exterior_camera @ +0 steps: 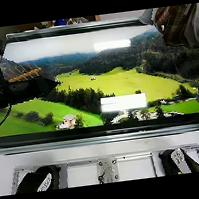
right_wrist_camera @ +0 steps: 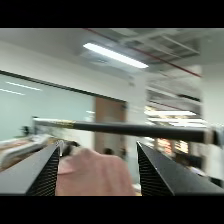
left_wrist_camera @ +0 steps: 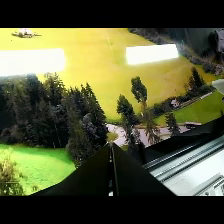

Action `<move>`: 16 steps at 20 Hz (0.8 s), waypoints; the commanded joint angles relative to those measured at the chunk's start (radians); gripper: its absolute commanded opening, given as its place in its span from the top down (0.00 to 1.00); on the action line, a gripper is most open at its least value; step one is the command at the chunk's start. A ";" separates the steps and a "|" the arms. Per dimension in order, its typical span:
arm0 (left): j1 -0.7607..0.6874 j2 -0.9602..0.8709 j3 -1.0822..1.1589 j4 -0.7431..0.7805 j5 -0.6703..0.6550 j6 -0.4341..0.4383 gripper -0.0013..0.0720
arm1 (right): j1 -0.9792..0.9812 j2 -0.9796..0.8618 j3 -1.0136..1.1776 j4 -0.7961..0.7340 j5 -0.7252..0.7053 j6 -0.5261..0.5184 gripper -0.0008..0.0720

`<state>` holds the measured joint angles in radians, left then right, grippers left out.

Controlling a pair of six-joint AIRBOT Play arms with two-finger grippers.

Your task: Fold the clothes and pants, and hang the long-sleeved shirts on hangers.

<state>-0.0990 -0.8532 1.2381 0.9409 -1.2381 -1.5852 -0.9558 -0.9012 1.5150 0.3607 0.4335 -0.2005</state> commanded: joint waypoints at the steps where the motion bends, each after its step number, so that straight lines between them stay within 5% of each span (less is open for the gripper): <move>1: 0.001 -0.001 0.000 0.002 0.001 0.000 0.96 | 0.035 0.024 -0.005 -0.098 0.510 0.265 0.28; 8: -0.035 -0.001 -0.002 0.026 0.013 0.000 0.96 | 0.724 0.023 -0.196 -0.765 0.649 0.640 0.28; 16: -0.229 -0.001 -0.003 0.114 0.108 0.000 0.96 | 1.279 -0.019 -0.525 -0.877 0.630 0.710 0.28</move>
<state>-0.2787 -0.8536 1.2354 1.0348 -1.1687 -1.5848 0.1722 -0.9039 1.0805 -0.4694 1.0641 0.4770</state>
